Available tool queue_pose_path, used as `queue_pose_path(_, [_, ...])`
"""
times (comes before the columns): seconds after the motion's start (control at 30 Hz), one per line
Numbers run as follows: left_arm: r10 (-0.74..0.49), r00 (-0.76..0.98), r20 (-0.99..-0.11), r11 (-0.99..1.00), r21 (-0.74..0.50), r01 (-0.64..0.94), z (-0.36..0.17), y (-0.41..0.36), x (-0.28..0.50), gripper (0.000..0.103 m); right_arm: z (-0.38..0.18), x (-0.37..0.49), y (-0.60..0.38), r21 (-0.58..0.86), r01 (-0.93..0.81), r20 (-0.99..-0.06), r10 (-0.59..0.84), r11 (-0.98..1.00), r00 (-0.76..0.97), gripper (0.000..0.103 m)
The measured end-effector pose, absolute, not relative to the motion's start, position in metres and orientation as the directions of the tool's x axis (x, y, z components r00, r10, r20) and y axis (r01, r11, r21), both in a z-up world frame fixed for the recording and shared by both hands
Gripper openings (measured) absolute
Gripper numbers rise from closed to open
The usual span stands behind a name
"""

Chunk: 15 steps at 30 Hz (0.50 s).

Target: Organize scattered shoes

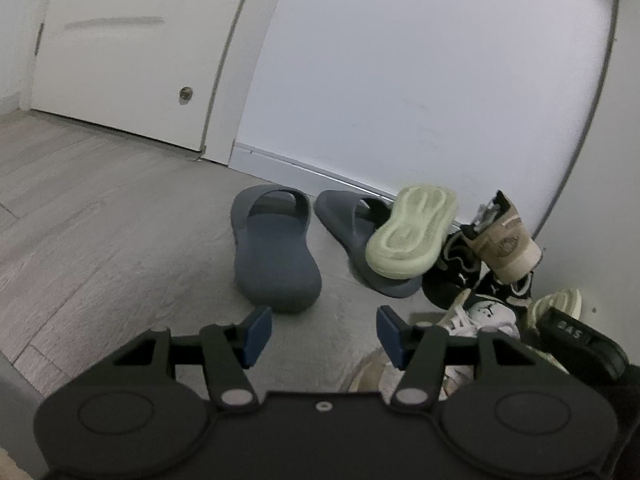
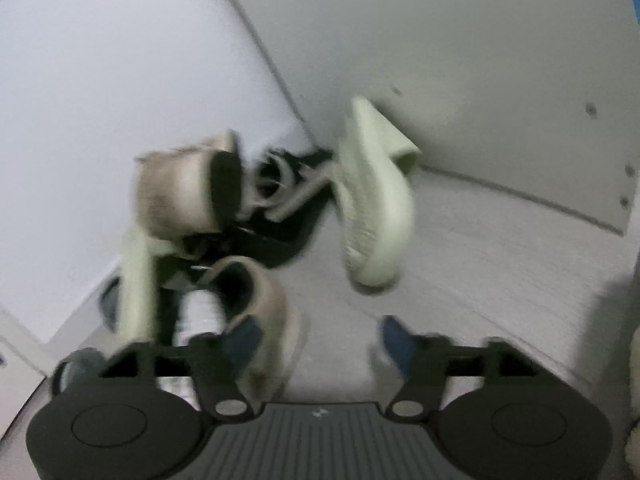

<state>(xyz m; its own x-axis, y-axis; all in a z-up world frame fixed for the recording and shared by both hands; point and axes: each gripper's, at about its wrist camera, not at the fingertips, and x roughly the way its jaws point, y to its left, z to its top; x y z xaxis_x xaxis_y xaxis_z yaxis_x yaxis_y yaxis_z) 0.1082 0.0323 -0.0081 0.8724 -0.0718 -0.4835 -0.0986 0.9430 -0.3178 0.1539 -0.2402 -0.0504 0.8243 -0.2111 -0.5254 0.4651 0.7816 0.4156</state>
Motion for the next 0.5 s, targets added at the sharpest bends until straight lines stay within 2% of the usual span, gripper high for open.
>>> queue_pose_path(0.1, [-0.056,0.872,-0.487,0.935,-0.332,-0.125,-0.008,0.038,0.108,0.06,-0.049,0.165,-0.219,0.367,0.345,-0.492,-0.135,0.864,0.86,0.093])
queue_pose_path(0.23, [-0.064,0.87,-0.49,0.917,-0.373,-0.143,-0.007,0.047,0.109,0.06,-0.067,0.192,-0.202,0.288,0.325,-0.564,-0.115,0.901,0.817,0.093])
queue_pose_path(0.37, [-0.065,0.873,-0.484,0.908,-0.392,-0.149,-0.007,0.051,0.108,0.06,-0.078,0.207,-0.203,0.317,0.297,-0.576,-0.066,0.901,0.815,0.095])
queue_pose_path(0.43, [-0.065,0.874,-0.481,0.906,-0.395,-0.15,-0.006,0.052,0.107,0.06,-0.086,0.219,-0.202,0.324,0.269,-0.61,-0.017,0.907,0.792,0.096])
queue_pose_path(0.5, [-0.063,0.877,-0.477,0.905,-0.397,-0.151,-0.005,0.052,0.106,0.06,-0.094,0.223,-0.202,0.351,0.255,-0.623,0.021,0.901,0.782,0.092])
